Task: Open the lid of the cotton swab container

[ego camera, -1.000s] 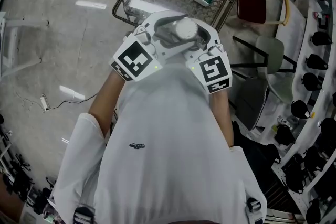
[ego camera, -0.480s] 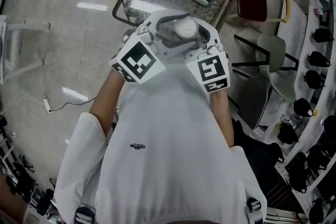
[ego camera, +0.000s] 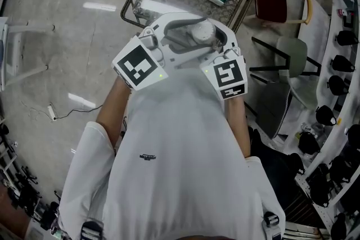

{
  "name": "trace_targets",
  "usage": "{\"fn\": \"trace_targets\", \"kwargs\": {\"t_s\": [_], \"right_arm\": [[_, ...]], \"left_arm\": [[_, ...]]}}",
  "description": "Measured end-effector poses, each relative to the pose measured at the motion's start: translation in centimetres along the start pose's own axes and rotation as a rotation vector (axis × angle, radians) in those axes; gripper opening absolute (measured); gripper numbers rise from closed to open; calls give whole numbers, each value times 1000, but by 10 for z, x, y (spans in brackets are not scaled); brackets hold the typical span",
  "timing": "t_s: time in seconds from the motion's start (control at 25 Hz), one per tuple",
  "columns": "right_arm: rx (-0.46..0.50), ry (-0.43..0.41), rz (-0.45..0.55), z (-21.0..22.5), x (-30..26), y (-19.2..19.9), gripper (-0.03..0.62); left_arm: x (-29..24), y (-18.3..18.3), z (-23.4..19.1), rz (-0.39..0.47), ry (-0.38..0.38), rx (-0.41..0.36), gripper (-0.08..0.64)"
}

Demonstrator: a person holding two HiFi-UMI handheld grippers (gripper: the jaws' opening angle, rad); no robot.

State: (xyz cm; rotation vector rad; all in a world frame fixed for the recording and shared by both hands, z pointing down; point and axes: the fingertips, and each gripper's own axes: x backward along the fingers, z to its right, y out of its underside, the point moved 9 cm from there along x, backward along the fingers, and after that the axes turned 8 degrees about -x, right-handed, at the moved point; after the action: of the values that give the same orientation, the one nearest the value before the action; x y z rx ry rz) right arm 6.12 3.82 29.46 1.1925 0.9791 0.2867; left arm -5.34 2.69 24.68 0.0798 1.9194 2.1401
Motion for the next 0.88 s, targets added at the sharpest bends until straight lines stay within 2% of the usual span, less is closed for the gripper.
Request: {"fn": "trace_targets", "kwargs": {"t_s": [0.32,0.48,0.68,0.76,0.88], "right_arm": [[16,18,-1,-2,-1,2,241],[8,35,0,2,-4,0,241],[16,76,-13,8,-2,1,241],[26,92,-18,9,-4,2,241],[35,106,-21,12,-6,2,241]], "left_arm": [[0,-7,2,109,20,149,210],[-7,-11,-2,115,41,138,207],[-14,-17,2,103,42,86,198],[-14,-19,4,110,52,103,195],[-16,-20,2,134,71,176,187]]}}
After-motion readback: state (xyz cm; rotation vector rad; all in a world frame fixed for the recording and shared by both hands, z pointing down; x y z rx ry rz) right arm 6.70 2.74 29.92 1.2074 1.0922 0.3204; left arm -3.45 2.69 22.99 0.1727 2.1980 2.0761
